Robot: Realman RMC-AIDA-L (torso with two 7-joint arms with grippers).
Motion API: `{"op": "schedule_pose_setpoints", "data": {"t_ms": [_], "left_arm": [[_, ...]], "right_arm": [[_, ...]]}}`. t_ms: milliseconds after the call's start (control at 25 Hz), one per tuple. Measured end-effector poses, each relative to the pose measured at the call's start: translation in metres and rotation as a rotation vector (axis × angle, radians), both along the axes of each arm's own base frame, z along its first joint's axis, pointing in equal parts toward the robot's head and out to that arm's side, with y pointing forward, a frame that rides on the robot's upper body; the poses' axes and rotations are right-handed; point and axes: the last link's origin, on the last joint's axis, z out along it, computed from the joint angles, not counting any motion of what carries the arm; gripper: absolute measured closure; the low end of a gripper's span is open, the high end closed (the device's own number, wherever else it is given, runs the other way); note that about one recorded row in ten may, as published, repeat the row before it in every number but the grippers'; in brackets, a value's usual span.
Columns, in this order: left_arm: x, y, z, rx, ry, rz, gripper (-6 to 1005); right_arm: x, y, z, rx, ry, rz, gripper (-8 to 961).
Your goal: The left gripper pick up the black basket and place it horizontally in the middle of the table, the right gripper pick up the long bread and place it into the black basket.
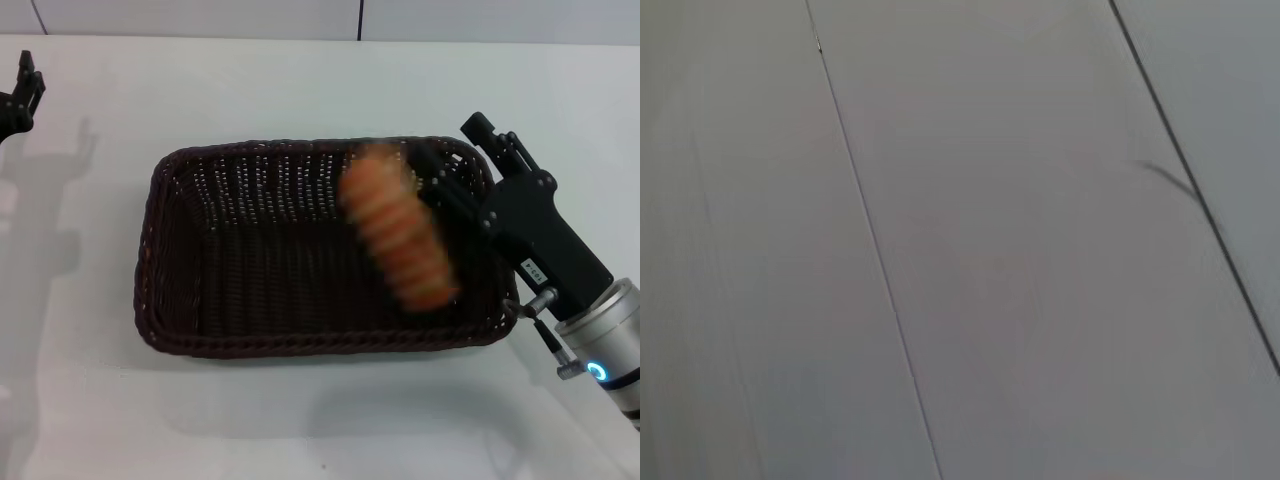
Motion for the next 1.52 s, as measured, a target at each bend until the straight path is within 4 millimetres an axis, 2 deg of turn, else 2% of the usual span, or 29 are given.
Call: {"op": "schedule_pose_setpoints", "data": {"t_ms": [240, 400, 440, 520, 600, 640, 720, 760, 840, 880, 1040, 1240, 1520], "left_arm": [[-0.002, -0.002, 0.000, 0.003, -0.004, 0.006, 199], [-0.003, -0.004, 0.000, 0.002, -0.004, 0.011, 199], [-0.004, -0.005, 0.000, 0.003, -0.005, 0.014, 199], [-0.007, -0.007, 0.000, 0.003, -0.005, 0.020, 199], [-0.010, -0.011, 0.000, 0.004, -0.005, 0.030, 199], [-0.011, -0.012, 0.000, 0.005, -0.005, 0.034, 199], [-0.015, -0.016, 0.001, 0.008, -0.005, 0.045, 199], [-0.017, -0.017, 0.001, 0.010, -0.006, 0.050, 199], [-0.018, -0.019, 0.002, 0.012, -0.006, 0.054, 199], [-0.018, -0.019, 0.002, 0.012, -0.006, 0.054, 199], [-0.019, -0.019, 0.002, 0.012, -0.007, 0.058, 198], [-0.019, -0.020, 0.001, 0.010, -0.007, 0.061, 198], [-0.020, -0.020, 0.001, 0.011, -0.008, 0.062, 198]], "right_arm": [[0.001, -0.002, 0.002, 0.011, 0.015, -0.008, 129], [0.007, -0.002, 0.009, 0.057, 0.032, -0.042, 118], [0.016, -0.004, 0.020, 0.133, 0.054, -0.092, 115], [0.023, -0.006, 0.027, 0.180, 0.069, -0.122, 115], [0.040, -0.012, 0.046, 0.294, 0.096, -0.202, 115], [0.059, -0.020, 0.063, 0.406, 0.113, -0.289, 115], [0.077, -0.028, 0.078, 0.500, 0.123, -0.382, 115], [0.077, -0.028, 0.078, 0.500, 0.123, -0.382, 115], [0.100, -0.039, 0.096, 0.615, 0.135, -0.512, 115], [0.100, -0.039, 0.096, 0.615, 0.135, -0.512, 115], [0.125, -0.054, 0.110, 0.726, 0.125, -0.670, 115], [0.131, -0.059, 0.113, 0.742, 0.112, -0.699, 115], [0.134, -0.057, 0.112, 0.728, 0.096, -0.709, 115]]}}
